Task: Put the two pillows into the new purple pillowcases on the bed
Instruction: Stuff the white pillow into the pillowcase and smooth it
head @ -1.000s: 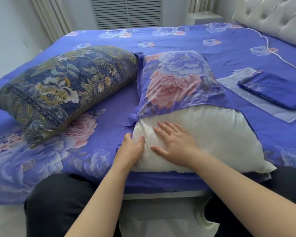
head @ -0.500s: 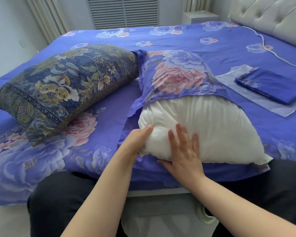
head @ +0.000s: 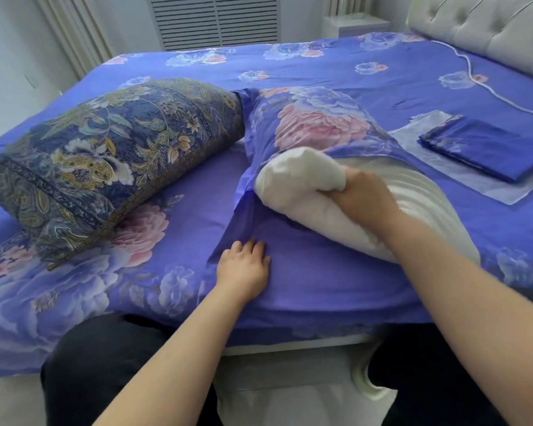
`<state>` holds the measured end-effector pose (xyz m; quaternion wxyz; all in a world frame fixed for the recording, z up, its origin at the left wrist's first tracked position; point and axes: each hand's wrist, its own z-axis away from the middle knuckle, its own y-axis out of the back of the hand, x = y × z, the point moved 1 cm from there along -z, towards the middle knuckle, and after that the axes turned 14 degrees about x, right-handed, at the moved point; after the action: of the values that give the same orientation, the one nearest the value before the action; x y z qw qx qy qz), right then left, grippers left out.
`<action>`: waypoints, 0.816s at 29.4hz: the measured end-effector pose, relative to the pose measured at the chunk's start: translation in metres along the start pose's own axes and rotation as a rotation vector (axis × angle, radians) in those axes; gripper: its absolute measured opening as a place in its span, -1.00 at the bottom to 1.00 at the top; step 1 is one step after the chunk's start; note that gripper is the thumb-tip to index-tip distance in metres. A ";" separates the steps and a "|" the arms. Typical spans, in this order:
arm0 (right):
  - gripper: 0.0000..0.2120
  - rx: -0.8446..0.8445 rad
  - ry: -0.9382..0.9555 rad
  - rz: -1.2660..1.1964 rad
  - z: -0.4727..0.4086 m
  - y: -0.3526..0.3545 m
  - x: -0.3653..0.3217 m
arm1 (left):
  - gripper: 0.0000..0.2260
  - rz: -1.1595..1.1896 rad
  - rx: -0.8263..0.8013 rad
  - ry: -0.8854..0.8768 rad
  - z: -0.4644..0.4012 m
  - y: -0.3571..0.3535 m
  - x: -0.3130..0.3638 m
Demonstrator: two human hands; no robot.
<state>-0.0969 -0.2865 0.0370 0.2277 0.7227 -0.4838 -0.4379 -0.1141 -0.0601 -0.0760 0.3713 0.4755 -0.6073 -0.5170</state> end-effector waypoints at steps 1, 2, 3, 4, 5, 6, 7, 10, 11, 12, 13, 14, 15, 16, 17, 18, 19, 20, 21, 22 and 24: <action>-0.63 -0.006 -0.002 -0.015 -0.016 0.003 0.004 | -0.54 -0.022 0.017 -0.013 -0.004 0.003 0.003; -0.61 -0.014 -0.004 -0.011 -0.031 0.004 0.008 | -0.54 -0.046 0.034 -0.034 -0.013 0.004 0.005; -0.56 -0.032 -0.017 0.028 -0.046 0.004 0.011 | -0.53 -0.084 0.055 -0.066 -0.023 0.006 0.008; -0.50 -0.058 -0.041 0.090 -0.059 0.002 0.014 | -0.54 -0.138 0.061 -0.097 -0.032 0.008 0.010; -0.46 -0.081 -0.057 0.155 -0.071 -0.002 0.018 | -0.56 -0.194 0.056 -0.123 -0.041 0.010 0.012; -0.44 -0.098 -0.064 0.204 -0.081 -0.006 0.021 | -0.60 -0.233 0.039 -0.142 -0.048 0.011 0.014; -0.44 -0.106 -0.059 0.232 -0.090 -0.010 0.025 | -0.64 -0.262 0.008 -0.160 -0.054 0.010 0.015; -0.45 -0.120 -0.049 0.228 -0.112 -0.022 0.035 | -0.67 -0.302 -0.004 -0.248 -0.069 0.005 0.020; -0.43 -0.152 -0.073 0.233 -0.118 -0.027 0.039 | -0.65 -0.295 0.006 -0.290 -0.075 0.004 0.021; -0.40 -0.187 -0.098 0.245 -0.124 -0.033 0.044 | -0.63 -0.275 -0.001 -0.319 -0.082 0.003 0.021; -0.37 -0.217 -0.112 0.264 -0.129 -0.039 0.048 | -0.61 -0.240 -0.019 -0.317 -0.087 0.001 0.018; -0.36 -0.237 -0.114 0.288 -0.133 -0.044 0.053 | -0.58 -0.191 -0.046 -0.282 -0.094 -0.001 0.015; -0.37 -0.251 -0.109 0.312 -0.136 -0.048 0.056 | -0.55 -0.135 -0.075 -0.220 -0.099 -0.002 0.011; -0.38 -0.264 -0.107 0.333 -0.138 -0.053 0.058 | -0.51 -0.086 -0.094 -0.157 -0.103 -0.005 0.008; -0.40 -0.276 -0.107 0.350 -0.141 -0.056 0.060 | -0.47 -0.050 -0.100 -0.106 -0.107 -0.008 0.006; -0.41 -0.285 -0.106 0.363 -0.143 -0.058 0.061 | -0.43 -0.023 -0.099 -0.067 -0.110 -0.010 0.005; -0.41 -0.298 -0.111 0.371 -0.145 -0.060 0.062 | -0.41 -0.006 -0.096 -0.040 -0.114 -0.012 0.005; -0.41 -0.313 -0.116 0.373 -0.147 -0.061 0.062 | -0.39 -0.017 -0.088 -0.025 -0.117 -0.014 0.005; -0.40 -0.325 -0.122 0.372 -0.150 -0.061 0.062 | -0.40 -0.058 -0.067 -0.021 -0.119 -0.014 0.007; -0.39 -0.329 -0.127 0.371 -0.153 -0.061 0.063 | -0.43 -0.114 -0.033 -0.035 -0.119 -0.012 0.010; -0.34 -0.322 -0.126 0.391 -0.156 -0.061 0.063 | -0.56 -0.161 0.038 -0.115 -0.115 -0.005 0.022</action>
<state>0.0762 -0.3312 0.0449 0.3896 0.5411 -0.5516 -0.5011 -0.0109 -0.1127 -0.0597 0.2837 0.4992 -0.5970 -0.5602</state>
